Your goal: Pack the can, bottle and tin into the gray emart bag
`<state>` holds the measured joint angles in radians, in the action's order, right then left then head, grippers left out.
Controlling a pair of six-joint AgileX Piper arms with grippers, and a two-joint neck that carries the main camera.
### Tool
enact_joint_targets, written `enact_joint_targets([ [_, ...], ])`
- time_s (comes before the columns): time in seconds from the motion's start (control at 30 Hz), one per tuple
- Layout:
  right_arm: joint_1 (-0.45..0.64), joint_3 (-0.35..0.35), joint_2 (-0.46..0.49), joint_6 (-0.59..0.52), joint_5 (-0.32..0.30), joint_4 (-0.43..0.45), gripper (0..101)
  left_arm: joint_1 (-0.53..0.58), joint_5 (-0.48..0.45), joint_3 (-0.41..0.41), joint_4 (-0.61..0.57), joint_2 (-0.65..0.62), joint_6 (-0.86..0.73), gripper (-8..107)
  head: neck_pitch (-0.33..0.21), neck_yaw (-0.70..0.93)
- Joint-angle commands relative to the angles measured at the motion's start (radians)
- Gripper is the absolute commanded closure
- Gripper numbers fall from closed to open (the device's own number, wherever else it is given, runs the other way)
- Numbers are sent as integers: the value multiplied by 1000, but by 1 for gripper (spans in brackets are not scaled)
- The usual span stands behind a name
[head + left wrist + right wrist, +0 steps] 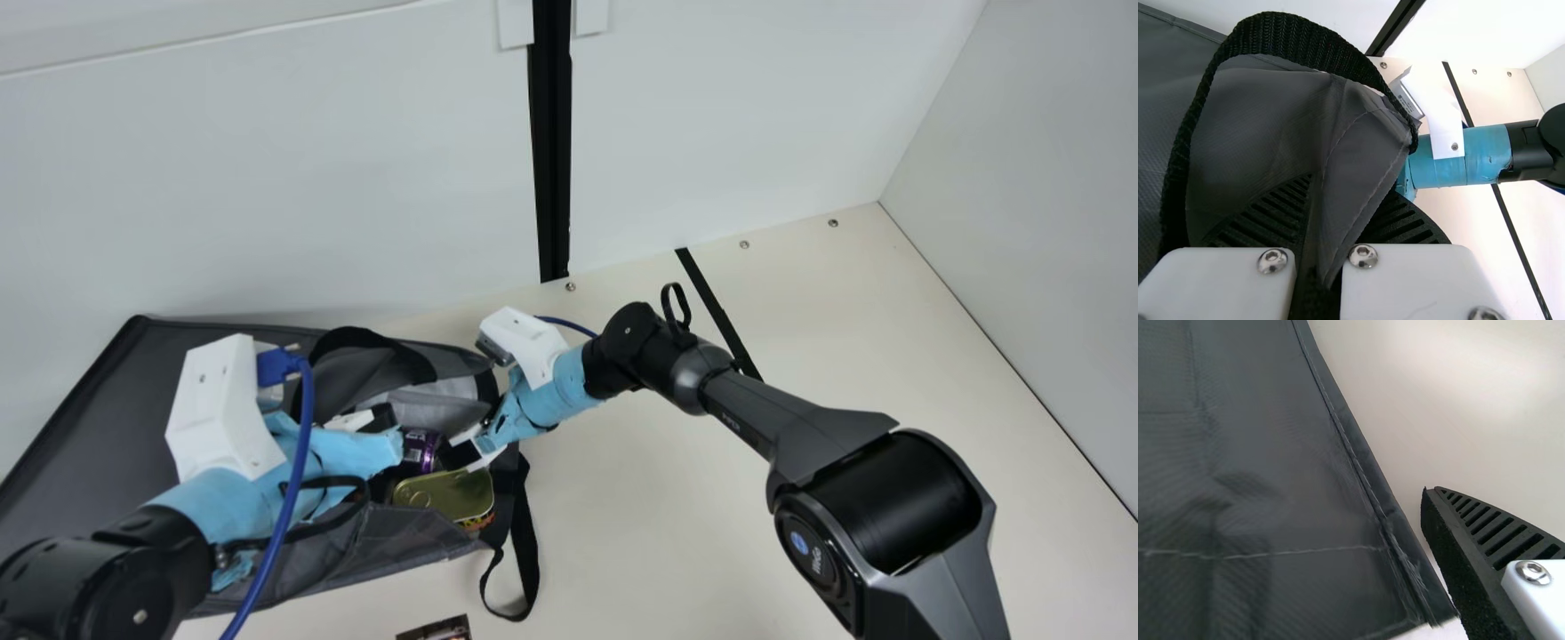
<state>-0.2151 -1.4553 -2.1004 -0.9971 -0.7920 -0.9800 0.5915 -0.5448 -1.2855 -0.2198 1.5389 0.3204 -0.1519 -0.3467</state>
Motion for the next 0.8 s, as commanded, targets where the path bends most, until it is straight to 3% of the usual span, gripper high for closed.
enact_joint_targets([
  [0.0,-1,-3,-5,7,-2,2,31,0,0,0,0,0,0,89,-23,-2],
  [0.37,10,-11,-3,35,-33,-1,101,0,0,0,0,0,0,89,-23,-2],
  [0.77,56,13,30,52,-117,-69,101,0,0,0,0,0,0,89,-23,-2],
])
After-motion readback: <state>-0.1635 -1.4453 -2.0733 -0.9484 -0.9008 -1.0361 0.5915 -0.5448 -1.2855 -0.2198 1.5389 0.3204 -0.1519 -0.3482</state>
